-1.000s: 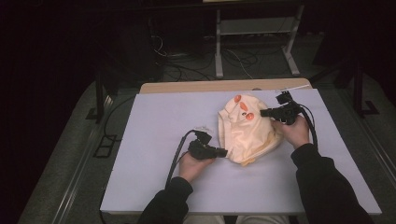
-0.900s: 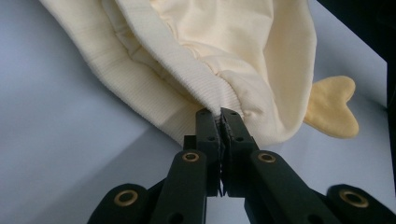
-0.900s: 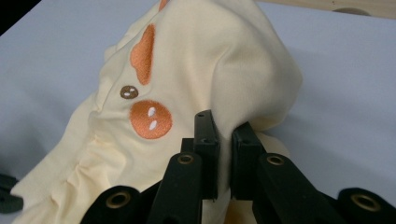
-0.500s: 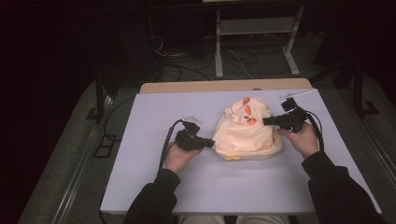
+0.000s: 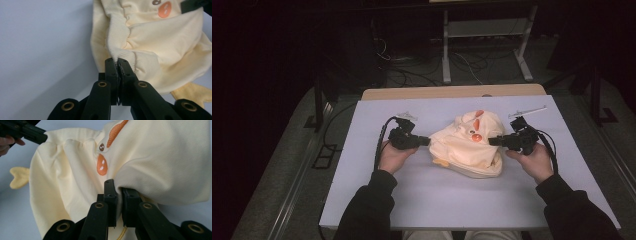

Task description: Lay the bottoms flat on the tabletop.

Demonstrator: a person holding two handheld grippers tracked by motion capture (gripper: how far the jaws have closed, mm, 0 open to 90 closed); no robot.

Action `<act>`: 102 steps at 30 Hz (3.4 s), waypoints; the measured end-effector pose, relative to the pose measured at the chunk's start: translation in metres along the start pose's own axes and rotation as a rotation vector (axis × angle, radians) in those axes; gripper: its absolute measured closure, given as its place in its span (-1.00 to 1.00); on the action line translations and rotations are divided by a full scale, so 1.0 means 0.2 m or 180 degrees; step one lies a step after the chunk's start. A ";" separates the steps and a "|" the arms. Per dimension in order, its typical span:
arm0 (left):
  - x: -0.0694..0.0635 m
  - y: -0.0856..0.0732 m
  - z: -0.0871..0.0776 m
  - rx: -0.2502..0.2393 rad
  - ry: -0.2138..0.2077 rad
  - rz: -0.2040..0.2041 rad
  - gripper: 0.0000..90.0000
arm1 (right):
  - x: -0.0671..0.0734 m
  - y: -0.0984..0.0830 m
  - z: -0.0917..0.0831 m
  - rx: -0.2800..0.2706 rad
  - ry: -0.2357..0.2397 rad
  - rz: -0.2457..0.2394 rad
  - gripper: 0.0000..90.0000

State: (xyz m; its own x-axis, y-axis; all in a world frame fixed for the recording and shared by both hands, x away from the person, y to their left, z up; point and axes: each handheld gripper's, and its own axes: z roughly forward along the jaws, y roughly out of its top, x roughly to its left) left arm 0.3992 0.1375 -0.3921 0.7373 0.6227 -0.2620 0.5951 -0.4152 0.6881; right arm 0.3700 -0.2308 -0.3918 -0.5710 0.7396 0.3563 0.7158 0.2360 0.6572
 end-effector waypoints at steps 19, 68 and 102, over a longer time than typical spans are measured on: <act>0.00 0.29 -0.05 -0.0104 0.0280 0.0177 0.92 | 0.18 -0.09 -0.01 0.0003 0.0224 0.0053 0.83; -0.22 -0.08 -0.14 -0.0601 0.0676 -0.0557 -0.43 | 0.30 -0.21 0.19 -0.0033 0.0108 0.0004 0.82; -0.27 -0.33 0.01 -0.0372 0.0611 -0.0829 -0.28 | 0.14 -0.06 -0.15 -0.0703 0.0335 -0.0331 -0.12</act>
State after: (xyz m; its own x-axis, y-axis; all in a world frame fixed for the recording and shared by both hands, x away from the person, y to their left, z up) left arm 0.3209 0.1300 -0.4249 0.4852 0.8159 -0.3145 0.7065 -0.1540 0.6907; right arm 0.3340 -0.2319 -0.3702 -0.6839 0.6461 0.3389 0.5527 0.1555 0.8188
